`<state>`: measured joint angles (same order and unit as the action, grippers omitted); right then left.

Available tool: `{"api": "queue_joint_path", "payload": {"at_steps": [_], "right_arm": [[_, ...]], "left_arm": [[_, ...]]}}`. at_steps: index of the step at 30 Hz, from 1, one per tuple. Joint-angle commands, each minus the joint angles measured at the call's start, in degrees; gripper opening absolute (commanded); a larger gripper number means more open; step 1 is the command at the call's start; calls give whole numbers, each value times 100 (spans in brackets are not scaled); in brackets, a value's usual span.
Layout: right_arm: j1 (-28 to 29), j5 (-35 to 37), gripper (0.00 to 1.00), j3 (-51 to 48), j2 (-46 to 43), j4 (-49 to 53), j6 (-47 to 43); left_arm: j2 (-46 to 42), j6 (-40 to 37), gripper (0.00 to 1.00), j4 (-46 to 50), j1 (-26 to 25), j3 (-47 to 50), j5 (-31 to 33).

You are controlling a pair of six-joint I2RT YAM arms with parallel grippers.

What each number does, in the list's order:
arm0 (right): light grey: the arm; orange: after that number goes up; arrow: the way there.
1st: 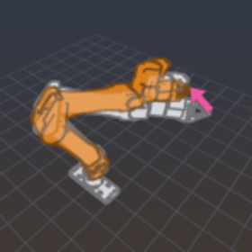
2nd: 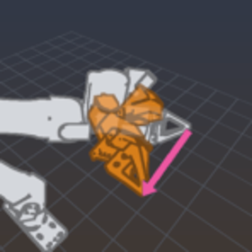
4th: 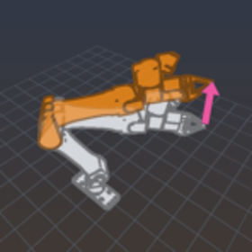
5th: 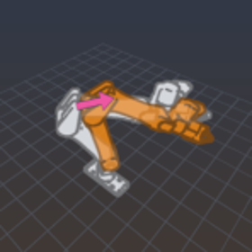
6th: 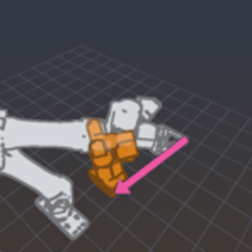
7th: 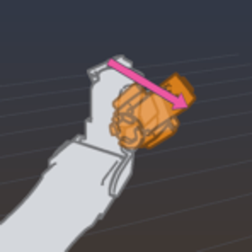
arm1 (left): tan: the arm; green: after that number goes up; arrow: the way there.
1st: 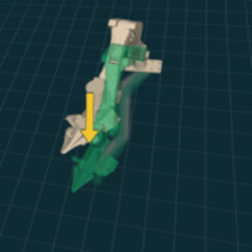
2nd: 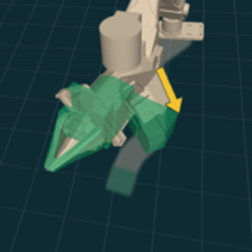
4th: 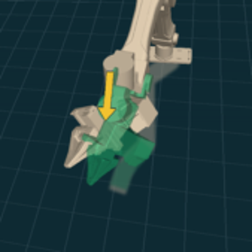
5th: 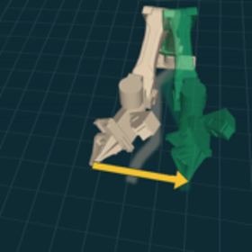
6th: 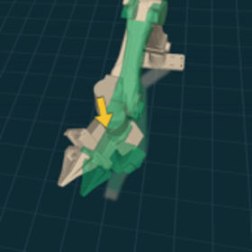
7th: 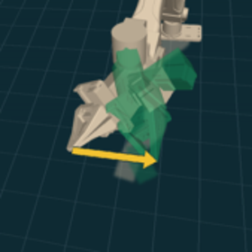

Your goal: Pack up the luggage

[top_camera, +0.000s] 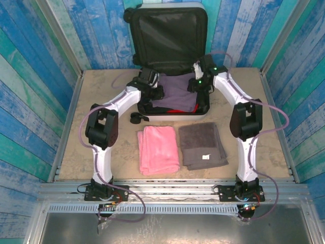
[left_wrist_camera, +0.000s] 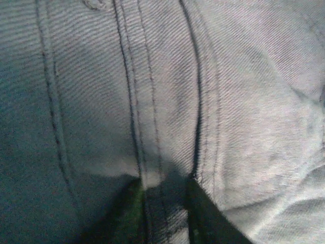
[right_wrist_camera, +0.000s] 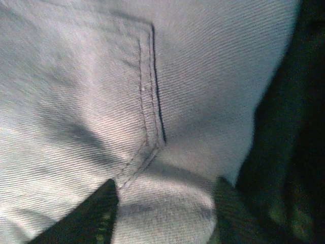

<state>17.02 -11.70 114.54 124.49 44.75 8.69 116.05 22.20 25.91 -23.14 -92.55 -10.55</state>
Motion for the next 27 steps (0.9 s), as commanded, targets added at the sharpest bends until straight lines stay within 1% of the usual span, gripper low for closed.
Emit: {"api": "queue_joint_path", "payload": {"at_steps": [1,3,6,7,8,9,11,13,15,18,22,24,25,27], "right_arm": [[-40,176,68,213,-973,184,-17],[-49,197,74,66,-1388,183,18],[-61,153,80,-189,-2036,298,54],[-62,85,81,-306,-2259,365,54],[-67,7,82,-406,-2443,426,51],[-65,-143,82,-549,-2653,506,54],[-61,-564,82,-832,-2999,771,156],[3,-945,83,-1316,-3372,842,342],[229,-933,84,-1937,-3810,790,516],[739,-881,85,-2903,-4434,569,844],[1638,-728,85,-4217,-5058,-50,1469],[2187,-589,85,-4746,-5187,-386,1808],[2420,-517,85,-5010,-5193,-571,1960],[2704,-569,85,-5378,-5087,-818,2220]], "left_arm": [[-1211,-202,40,265,55,4,696],[-1617,-300,53,297,52,-26,954],[-2306,-455,77,396,56,64,1324],[-2574,-522,90,441,63,155,1441],[-2794,-545,100,507,63,240,1548],[-3036,-563,93,638,59,340,1655],[-3378,-537,93,1083,63,527,1810],[-3750,-375,93,1402,57,1005,1876],[-4274,-106,93,1499,58,1758,1809],[-5198,523,93,1468,57,3078,1361],[-6301,1349,97,1235,49,4745,498],[-6713,1586,97,1118,13,5325,160],[-6903,1720,96,1085,-25,5562,91],[-7143,1939,95,890,-174,5837,-93]]}}
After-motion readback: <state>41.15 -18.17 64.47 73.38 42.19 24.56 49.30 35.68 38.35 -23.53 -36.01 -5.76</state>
